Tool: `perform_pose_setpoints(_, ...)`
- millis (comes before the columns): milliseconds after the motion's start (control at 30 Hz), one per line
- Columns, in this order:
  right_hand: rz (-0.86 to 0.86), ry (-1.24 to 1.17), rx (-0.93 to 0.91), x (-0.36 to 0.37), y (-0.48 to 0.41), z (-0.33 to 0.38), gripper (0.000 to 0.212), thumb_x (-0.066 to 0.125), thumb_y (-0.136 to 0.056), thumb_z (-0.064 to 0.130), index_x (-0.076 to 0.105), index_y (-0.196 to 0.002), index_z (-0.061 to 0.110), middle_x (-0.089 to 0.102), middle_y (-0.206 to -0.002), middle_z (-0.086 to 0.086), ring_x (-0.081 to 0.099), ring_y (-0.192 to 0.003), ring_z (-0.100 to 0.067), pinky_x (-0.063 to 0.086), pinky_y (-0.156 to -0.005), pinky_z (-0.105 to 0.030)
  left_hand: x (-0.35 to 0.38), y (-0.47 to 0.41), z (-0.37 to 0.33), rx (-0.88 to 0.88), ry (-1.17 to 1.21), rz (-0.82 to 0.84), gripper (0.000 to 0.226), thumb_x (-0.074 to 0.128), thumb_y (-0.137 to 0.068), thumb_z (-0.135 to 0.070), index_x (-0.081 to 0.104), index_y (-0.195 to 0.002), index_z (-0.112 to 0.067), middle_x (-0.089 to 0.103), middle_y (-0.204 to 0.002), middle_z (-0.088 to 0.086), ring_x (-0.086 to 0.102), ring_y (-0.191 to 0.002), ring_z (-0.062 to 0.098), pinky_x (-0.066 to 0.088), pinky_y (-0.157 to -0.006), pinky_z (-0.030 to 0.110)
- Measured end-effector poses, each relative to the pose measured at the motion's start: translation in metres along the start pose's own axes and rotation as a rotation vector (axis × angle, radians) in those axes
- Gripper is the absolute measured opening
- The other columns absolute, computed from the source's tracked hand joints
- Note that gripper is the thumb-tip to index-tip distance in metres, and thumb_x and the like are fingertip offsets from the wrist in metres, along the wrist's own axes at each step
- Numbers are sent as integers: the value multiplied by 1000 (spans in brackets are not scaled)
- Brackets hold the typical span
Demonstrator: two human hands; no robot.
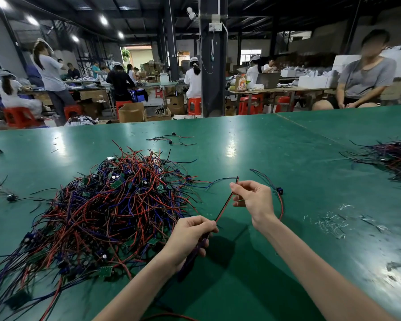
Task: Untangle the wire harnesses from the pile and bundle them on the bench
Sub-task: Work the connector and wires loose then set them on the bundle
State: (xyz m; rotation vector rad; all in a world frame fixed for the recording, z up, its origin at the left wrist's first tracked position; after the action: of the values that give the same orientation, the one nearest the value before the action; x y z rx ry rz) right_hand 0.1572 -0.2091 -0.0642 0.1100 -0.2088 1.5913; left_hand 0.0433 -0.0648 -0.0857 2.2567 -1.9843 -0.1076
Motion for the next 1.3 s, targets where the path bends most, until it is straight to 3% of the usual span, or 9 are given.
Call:
perform_pose_setpoints(167, -37, 10, -10, -4, -2, 1, 12, 71, -82, 5, 63, -73, 2, 58, -61, -8, 52, -41, -8, 49, -41, -23, -3, -1, -1, 19, -46, 0, 23, 63, -88, -6, 70, -66, -8, 49, -54, 1, 42, -41, 9, 36, -37, 19)
perform_pose_setpoints(400, -57, -316, 325, -7, -5, -4, 19, 70, -82, 3, 58, -67, -1, 55, -42, -1, 53, -35, -7, 47, -37, -16, -7, -4, 1, 39, -35, 6, 20, 60, -90, -5, 71, -73, -7, 49, -55, 0, 41, -41, 9, 39, -36, 21)
perform_pose_setpoints(500, -39, -270, 244, -9, -7, -2, 14, 69, -82, -1, 60, -71, -2, 59, -47, -4, 55, -38, -6, 49, -42, -16, -4, -3, 1, 33, -18, 49, 23, 60, -89, -4, 72, -70, -9, 49, -53, -1, 40, -40, 9, 39, -36, 20)
perform_pose_setpoints(667, -15, 96, -83, -12, -5, 14, 12, 66, -85, 3, 64, -73, 2, 61, -60, -7, 55, -43, -7, 47, -41, -20, -3, -3, 0, 12, 8, 61, 27, 59, -88, -3, 72, -65, -9, 48, -51, 0, 38, -37, 8, 32, -33, 16)
perform_pose_setpoints(733, -2, 90, -75, -12, -5, 15, 12, 65, -86, 2, 64, -74, 1, 61, -59, -7, 54, -43, -8, 46, -40, -20, -5, -3, 0, 4, 4, 52, 25, 60, -88, -4, 72, -66, -7, 47, -51, 0, 37, -37, 7, 29, -32, 15)
perform_pose_setpoints(933, 48, -184, 171, -11, -5, 9, 8, 63, -84, -6, 61, -76, -4, 62, -52, -6, 53, -40, -6, 46, -40, -16, -10, -3, -1, 7, 17, 36, 22, 60, -88, -3, 72, -70, -3, 48, -52, 1, 38, -38, 8, 31, -33, 16)
perform_pose_setpoints(1133, -8, -124, 116, -14, -9, 2, 13, 67, -82, -2, 60, -71, 0, 61, -53, -6, 52, -39, -7, 45, -39, -18, -10, -4, -2, 20, 4, 37, 22, 60, -88, -2, 73, -71, -3, 49, -53, 1, 39, -39, 8, 35, -33, 18)
perform_pose_setpoints(1300, -35, 83, -18, -17, -11, 1, 15, 74, -79, 6, 62, -70, 4, 63, -60, -8, 53, -41, -8, 42, -39, -20, -10, -3, -2, 8, 8, 28, 24, 59, -88, -3, 73, -69, -5, 48, -51, -1, 37, -38, 7, 29, -32, 16)
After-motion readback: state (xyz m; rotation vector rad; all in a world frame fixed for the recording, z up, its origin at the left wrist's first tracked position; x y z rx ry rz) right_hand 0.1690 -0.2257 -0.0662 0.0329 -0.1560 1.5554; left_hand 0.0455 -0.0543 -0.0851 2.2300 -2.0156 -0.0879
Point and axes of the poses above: each hand's wrist, its own y-axis away from the middle knuckle, its own x-axis out of the palm, z = x × y, the point moved 4 cm from there along -y, towards the middle knuckle
